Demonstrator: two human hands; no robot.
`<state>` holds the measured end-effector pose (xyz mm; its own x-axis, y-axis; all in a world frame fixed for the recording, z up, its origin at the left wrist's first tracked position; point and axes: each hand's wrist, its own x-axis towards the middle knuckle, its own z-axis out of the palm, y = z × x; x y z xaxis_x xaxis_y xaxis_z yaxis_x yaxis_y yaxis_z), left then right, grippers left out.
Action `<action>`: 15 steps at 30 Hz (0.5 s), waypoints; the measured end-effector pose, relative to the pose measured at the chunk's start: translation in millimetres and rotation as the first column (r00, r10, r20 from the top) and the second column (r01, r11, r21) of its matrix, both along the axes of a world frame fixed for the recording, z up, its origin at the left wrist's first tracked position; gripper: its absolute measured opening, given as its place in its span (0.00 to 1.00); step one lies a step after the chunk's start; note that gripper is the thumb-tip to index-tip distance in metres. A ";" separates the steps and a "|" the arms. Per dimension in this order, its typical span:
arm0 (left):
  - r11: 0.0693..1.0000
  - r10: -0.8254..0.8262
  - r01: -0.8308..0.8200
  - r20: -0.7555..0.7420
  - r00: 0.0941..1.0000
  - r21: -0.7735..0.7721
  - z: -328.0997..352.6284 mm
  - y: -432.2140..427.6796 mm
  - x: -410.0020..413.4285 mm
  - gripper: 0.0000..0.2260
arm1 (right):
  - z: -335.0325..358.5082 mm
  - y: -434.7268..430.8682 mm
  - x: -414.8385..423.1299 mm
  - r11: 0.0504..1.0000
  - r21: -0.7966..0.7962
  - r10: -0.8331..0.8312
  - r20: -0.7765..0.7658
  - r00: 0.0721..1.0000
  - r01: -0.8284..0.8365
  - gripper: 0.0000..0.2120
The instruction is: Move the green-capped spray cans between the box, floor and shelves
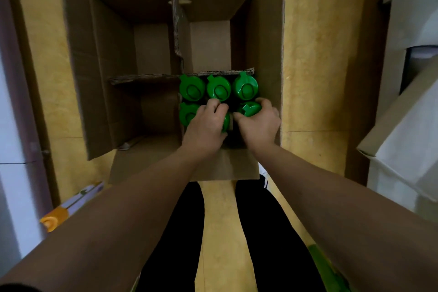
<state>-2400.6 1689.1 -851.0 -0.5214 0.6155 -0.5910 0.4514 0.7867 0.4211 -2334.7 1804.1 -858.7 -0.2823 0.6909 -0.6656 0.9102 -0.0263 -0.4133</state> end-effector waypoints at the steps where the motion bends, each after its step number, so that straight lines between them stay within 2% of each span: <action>1: 1.000 0.001 -0.001 0.010 1.000 -0.004 -3.5 0.2 0.4 0.29 | -3.7 0.4 0.4 1.000 -0.006 0.006 -0.004 1.000 -0.006 0.33; 10: 0.999 0.031 -0.031 0.078 0.996 -0.008 -19.7 -0.3 2.3 0.31 | -18.2 -5.8 -0.3 0.998 -0.049 -0.038 -0.032 0.999 0.036 0.36; 15: 0.999 0.046 -0.047 0.103 0.994 0.006 -19.4 0.8 0.6 0.33 | -13.1 -7.4 2.5 0.991 -0.101 -0.093 -0.074 0.993 0.086 0.32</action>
